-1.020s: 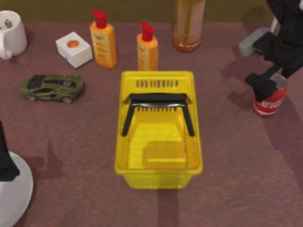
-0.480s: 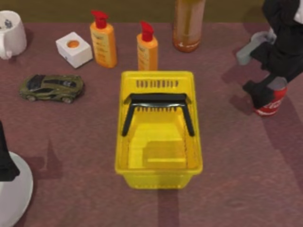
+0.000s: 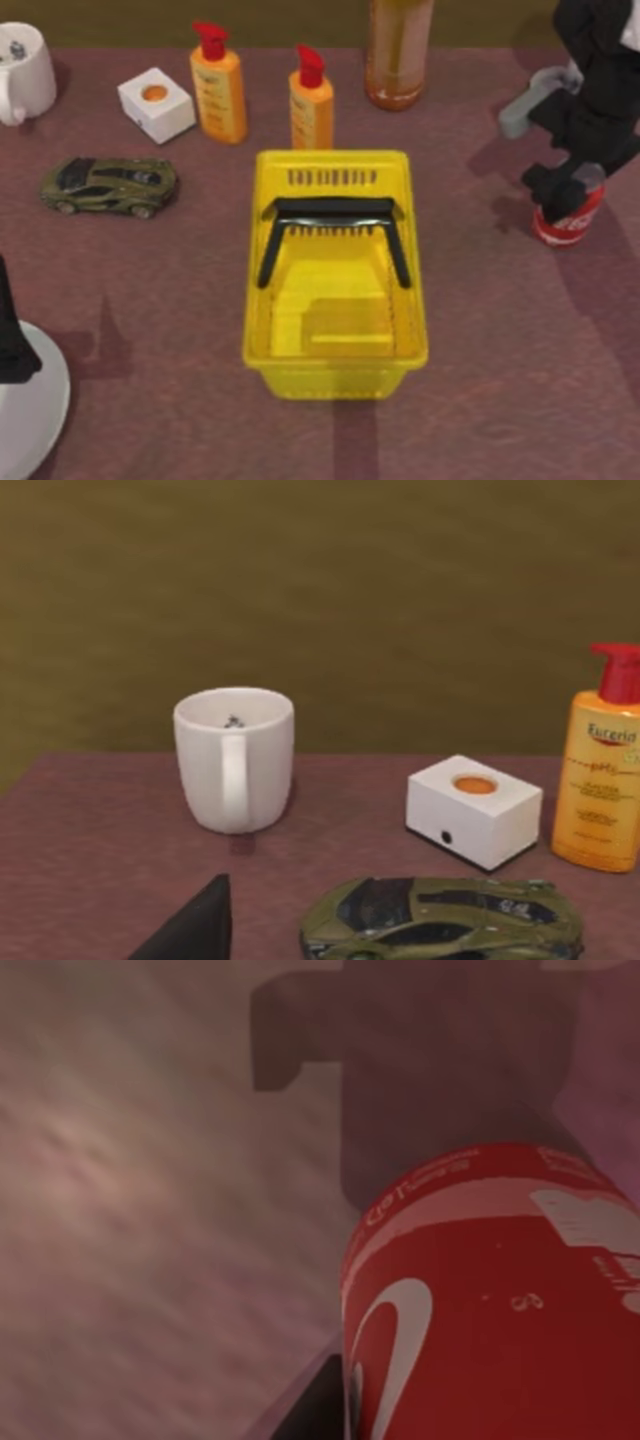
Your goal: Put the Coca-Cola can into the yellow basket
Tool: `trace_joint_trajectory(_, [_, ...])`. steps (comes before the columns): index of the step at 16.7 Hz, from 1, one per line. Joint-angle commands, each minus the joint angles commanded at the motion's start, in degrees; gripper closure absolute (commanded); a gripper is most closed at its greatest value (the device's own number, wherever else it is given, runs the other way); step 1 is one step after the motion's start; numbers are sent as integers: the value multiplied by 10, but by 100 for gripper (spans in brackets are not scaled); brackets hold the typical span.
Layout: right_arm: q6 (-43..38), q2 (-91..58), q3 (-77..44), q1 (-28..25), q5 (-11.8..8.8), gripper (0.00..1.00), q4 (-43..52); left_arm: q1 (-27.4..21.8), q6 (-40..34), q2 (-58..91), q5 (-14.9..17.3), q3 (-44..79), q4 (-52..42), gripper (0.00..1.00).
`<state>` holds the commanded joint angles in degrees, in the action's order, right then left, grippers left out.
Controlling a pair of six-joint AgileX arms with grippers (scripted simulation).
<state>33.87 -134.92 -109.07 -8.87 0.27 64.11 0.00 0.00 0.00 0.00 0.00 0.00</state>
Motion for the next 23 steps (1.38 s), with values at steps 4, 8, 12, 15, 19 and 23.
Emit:
trace_joint_trajectory(4, [0, 0, 0, 0, 0, 100, 0, 0, 0, 0, 0, 0, 0, 0])
trace_joint_trajectory(8, [0, 0, 0, 0, 0, 100, 0, 0, 0, 0, 0, 0, 0, 0])
trace_joint_trajectory(12, [-1, 1, 0, 2, 0, 100, 0, 0, 0, 0, 0, 0, 0, 0])
trace_joint_trajectory(15, [-5, 3, 5, -2, -11, 100, -17, 0, 0, 0, 0, 0, 0, 0])
trace_joint_trajectory(19, [-37, 15, 36, -15, -77, 100, -126, 0, 0, 0, 0, 0, 0, 0])
trace_joint_trajectory(23, [-99, 31, 95, -32, -186, 100, -322, 0, 0, 0, 0, 0, 0, 0])
